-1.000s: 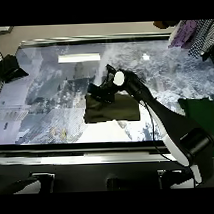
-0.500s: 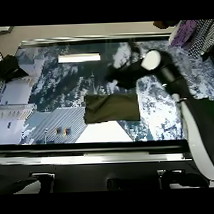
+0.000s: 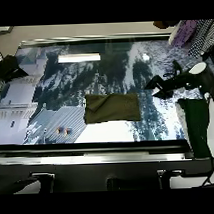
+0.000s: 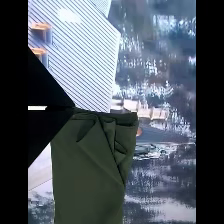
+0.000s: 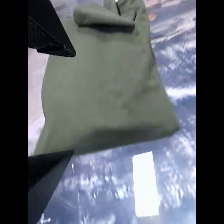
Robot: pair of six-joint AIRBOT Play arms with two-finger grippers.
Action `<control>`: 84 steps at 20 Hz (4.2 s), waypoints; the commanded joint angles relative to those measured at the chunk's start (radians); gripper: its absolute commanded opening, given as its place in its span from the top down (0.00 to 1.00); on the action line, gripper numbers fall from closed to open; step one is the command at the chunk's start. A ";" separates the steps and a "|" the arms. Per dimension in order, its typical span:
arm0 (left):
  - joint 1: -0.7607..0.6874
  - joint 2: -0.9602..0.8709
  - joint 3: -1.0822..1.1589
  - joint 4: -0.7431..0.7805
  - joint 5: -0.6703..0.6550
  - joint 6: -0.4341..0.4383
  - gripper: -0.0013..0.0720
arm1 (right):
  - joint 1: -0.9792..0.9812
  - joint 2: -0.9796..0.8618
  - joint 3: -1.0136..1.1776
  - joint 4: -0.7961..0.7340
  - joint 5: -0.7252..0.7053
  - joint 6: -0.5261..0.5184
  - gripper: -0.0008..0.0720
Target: Fold the clothes and pants, and hang the long-sleeved shirts on hangers.
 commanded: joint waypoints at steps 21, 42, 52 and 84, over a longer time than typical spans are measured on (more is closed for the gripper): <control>0.000 0.001 0.000 0.000 -0.047 0.003 0.96 | 0.007 -0.126 0.152 0.200 -0.039 -0.054 0.95; 0.002 0.001 0.000 0.000 -0.069 0.019 0.96 | -0.393 0.121 0.392 -0.217 -0.293 0.762 0.95; 0.002 0.001 0.000 0.000 -0.145 0.049 0.96 | -0.394 0.247 0.391 -0.532 -0.042 0.918 0.95; 0.001 0.006 0.000 0.183 -0.228 0.033 0.96 | -0.394 0.519 -0.396 -1.127 0.342 0.525 0.95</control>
